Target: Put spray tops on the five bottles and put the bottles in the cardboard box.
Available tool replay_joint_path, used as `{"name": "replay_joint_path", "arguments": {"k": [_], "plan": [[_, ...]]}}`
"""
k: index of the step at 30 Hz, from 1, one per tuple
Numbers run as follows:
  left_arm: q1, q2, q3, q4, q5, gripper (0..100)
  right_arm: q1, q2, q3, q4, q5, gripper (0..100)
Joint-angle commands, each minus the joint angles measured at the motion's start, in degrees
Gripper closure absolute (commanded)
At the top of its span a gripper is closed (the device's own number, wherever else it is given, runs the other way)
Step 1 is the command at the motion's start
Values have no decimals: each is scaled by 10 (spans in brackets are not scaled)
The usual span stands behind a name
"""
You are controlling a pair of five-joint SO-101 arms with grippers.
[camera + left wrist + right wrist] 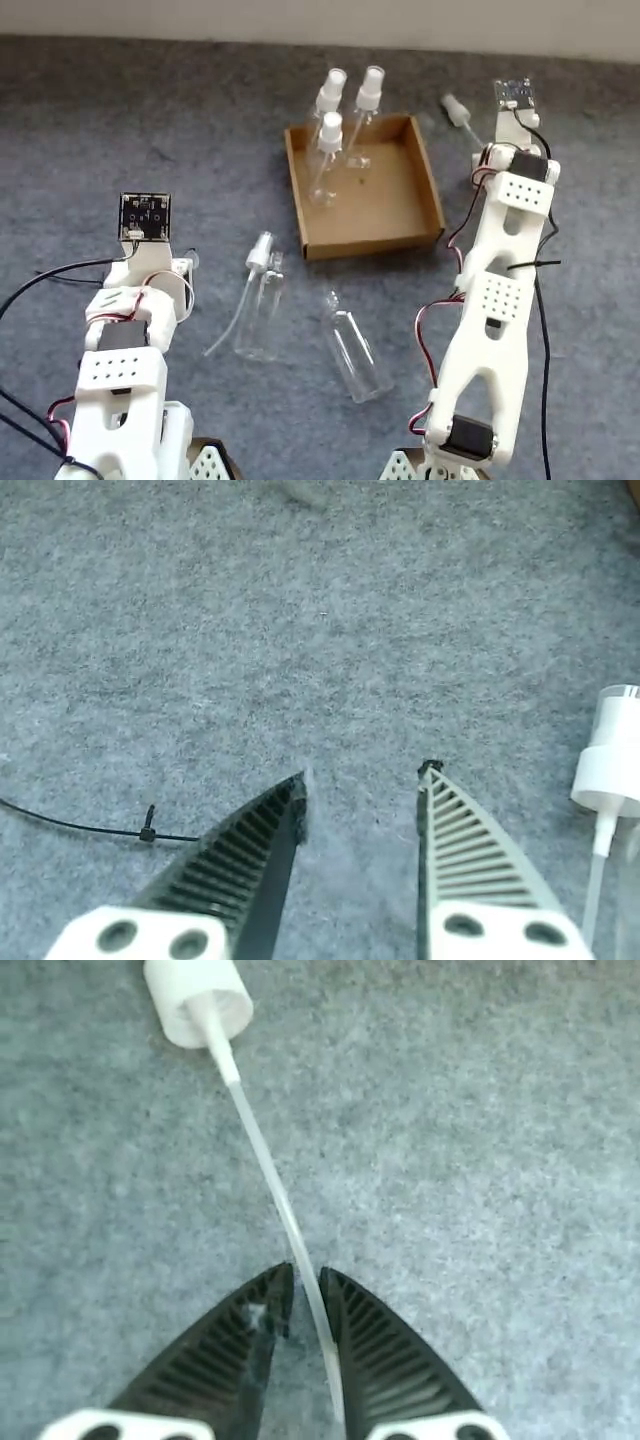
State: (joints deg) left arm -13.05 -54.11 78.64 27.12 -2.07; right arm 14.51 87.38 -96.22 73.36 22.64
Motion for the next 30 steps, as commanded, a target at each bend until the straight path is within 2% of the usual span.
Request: {"name": "replay_joint_path", "arguments": {"k": [1, 11, 14, 23, 30], "plan": [[9, -1, -2, -11, 4, 826, 0, -15, -24, 14, -5, 952], [9, -1, -2, -11, 4, 826, 3, -22, -25, 11, -5, 953], [9, -1, -2, -11, 4, 826, 4, -29, -25, 17, -5, 993], [9, -1, -2, -11, 4, 826, 3, -36, -25, 91, -26, 995], [9, -1, -2, -11, 4, 826, 4, -80, -25, 190, -30, 995]]}}
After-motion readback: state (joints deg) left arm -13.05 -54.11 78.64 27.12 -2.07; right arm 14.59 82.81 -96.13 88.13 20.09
